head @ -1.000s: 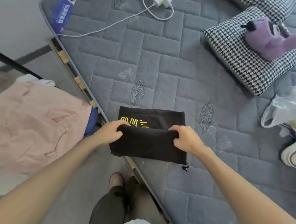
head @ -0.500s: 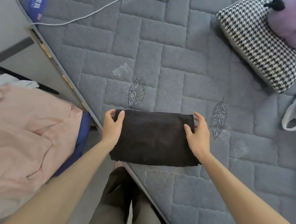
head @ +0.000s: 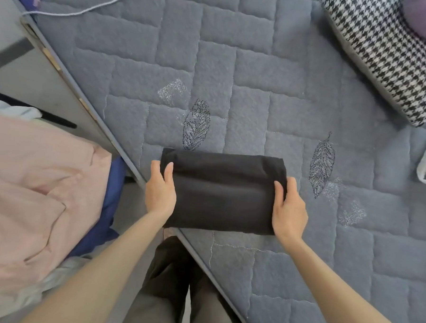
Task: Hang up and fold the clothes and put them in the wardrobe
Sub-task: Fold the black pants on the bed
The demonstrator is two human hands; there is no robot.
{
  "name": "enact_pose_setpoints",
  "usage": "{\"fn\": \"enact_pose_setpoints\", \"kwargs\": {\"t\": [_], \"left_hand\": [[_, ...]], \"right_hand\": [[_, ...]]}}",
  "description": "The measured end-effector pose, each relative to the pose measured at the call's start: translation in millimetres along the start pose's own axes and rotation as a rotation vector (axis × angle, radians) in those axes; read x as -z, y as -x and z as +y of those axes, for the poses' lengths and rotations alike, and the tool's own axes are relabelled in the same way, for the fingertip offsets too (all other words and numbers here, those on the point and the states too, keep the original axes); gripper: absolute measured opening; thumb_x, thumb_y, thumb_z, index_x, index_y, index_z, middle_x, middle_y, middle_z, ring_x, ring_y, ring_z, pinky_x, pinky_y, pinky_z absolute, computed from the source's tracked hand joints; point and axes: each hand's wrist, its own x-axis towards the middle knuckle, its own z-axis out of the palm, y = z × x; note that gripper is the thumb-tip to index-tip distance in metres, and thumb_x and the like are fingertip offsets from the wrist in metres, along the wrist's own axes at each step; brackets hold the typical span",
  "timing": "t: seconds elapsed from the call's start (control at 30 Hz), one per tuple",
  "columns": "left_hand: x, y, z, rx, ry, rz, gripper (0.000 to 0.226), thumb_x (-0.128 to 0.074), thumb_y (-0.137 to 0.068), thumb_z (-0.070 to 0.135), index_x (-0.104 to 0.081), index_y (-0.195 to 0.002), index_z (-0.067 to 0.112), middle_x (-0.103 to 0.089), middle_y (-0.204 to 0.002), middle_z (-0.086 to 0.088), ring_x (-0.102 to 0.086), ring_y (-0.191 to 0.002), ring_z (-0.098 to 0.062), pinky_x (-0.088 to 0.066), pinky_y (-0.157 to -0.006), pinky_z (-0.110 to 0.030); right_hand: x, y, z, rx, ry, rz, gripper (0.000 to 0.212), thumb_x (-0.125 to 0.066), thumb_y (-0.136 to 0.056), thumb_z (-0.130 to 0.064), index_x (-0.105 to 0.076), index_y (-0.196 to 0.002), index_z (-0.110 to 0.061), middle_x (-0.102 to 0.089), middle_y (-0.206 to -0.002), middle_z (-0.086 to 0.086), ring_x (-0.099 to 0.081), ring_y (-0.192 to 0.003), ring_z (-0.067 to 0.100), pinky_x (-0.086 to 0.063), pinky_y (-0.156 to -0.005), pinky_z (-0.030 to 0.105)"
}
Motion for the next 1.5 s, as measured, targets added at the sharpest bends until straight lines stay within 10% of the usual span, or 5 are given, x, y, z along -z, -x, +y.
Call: {"fn": "enact_pose_setpoints", "kwargs": {"t": [0.4,0.63,0.9,1.17,1.5], "left_hand": [[9,16,5,-0.290,-0.173,0.221,0.046,-0.060,-0.091,0.026,-0.045,-0.132,0.012,-0.043,-0.132,-0.013,-0.037,-0.122,-0.030,-0.032,-0.097,-0.047],[-28,40,57,-0.869,-0.440,-0.178,0.042,-0.049,-0.099,0.028,-0.044,-0.140,0.023,-0.032,-0.152,-0.004,-0.026,-0.141,-0.024,-0.024,-0.111,-0.044],[-92,38,99,-0.785,-0.801,-0.479,0.080,-0.034,-0.092,0.064,-0.008,-0.153,0.019,-0.020,-0.156,-0.013,-0.011,-0.146,-0.028,0.000,-0.116,-0.051],[-59,37,94,-0.791,-0.303,-0.455,0.039,-0.059,-0.087,0.050,-0.063,-0.119,0.029,-0.055,-0.106,0.005,-0.045,-0.108,-0.014,-0.018,-0.100,-0.032],[5,77,53,-0.987,-0.247,-0.555,0.031,-0.069,-0.073,0.052,-0.070,-0.103,0.041,-0.046,-0.091,0.017,-0.039,-0.095,0.002,-0.009,-0.102,-0.022]], "right_hand": [[8,0,35,-0.276,-0.180,0.002,0.034,-0.032,-0.096,-0.001,-0.064,-0.107,-0.007,-0.063,-0.114,0.010,-0.047,-0.111,0.030,-0.033,-0.093,0.035],[28,9,53,-0.262,-0.136,-0.243,0.023,-0.051,-0.094,-0.006,-0.068,-0.107,-0.014,-0.065,-0.108,0.010,-0.058,-0.100,0.023,-0.040,-0.082,0.030],[55,4,61,-0.001,0.151,-0.269,0.012,-0.055,-0.095,-0.022,-0.067,-0.094,-0.022,-0.068,-0.091,-0.004,-0.057,-0.090,0.021,-0.044,-0.066,0.034],[77,2,46,0.055,-0.233,-0.177,0.017,-0.057,-0.095,-0.010,-0.071,-0.097,-0.019,-0.068,-0.097,-0.005,-0.057,-0.082,0.001,-0.043,-0.074,0.012],[54,-12,-9,0.043,-0.385,-0.581,0.039,-0.042,-0.099,0.000,-0.055,-0.133,-0.014,-0.060,-0.129,0.010,-0.057,-0.117,0.027,-0.042,-0.105,0.037]]}}
